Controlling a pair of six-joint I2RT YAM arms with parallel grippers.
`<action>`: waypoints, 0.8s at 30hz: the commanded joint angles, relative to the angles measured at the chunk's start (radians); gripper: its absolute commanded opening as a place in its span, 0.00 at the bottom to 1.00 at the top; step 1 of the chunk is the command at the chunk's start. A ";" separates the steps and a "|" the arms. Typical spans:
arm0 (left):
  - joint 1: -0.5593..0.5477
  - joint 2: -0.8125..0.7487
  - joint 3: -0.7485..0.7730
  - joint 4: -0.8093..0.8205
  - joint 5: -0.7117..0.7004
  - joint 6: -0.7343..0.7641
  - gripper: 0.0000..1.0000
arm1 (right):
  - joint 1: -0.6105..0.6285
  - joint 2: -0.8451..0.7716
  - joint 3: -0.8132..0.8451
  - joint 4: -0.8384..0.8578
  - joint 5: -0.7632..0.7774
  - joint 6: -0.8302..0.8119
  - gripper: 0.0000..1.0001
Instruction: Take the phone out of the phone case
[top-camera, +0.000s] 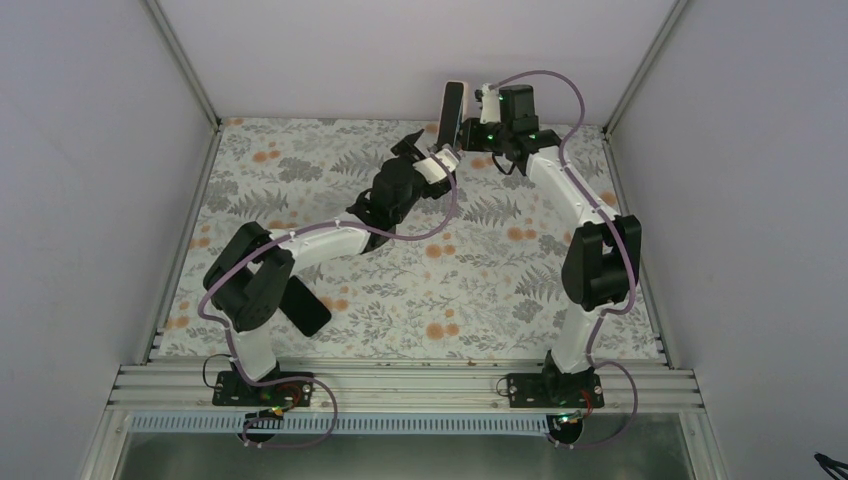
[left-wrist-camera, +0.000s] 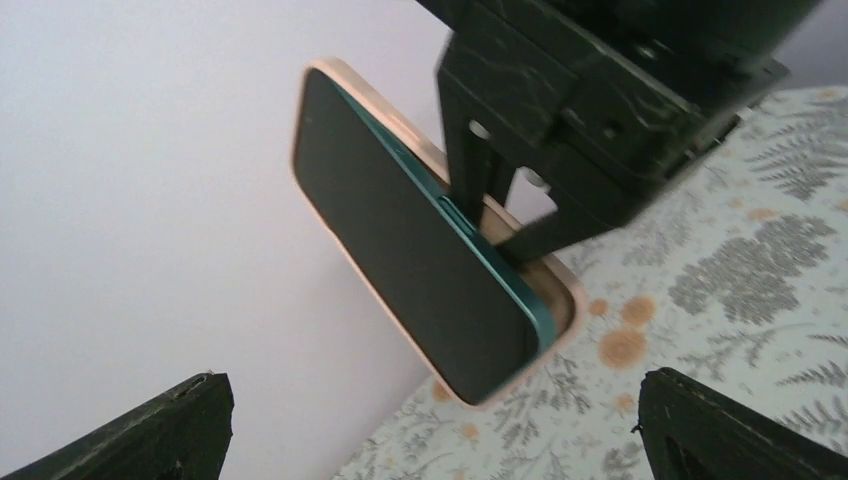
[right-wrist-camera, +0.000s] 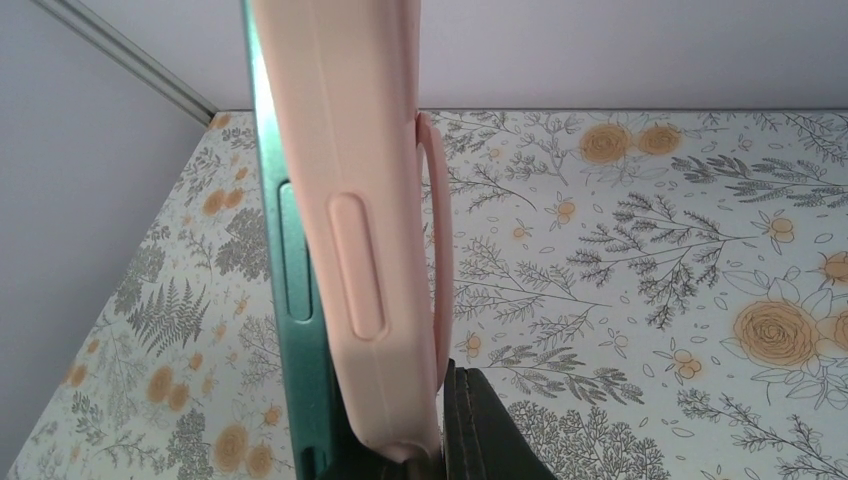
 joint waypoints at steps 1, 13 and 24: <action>-0.015 0.019 0.016 0.132 -0.073 0.018 1.00 | 0.012 -0.014 0.001 0.098 -0.019 0.023 0.03; -0.018 0.065 0.030 0.172 -0.102 0.028 1.00 | 0.022 -0.042 -0.002 0.094 -0.045 0.035 0.03; -0.018 0.128 0.076 0.219 -0.163 0.073 1.00 | 0.045 -0.060 -0.018 0.101 -0.053 0.032 0.03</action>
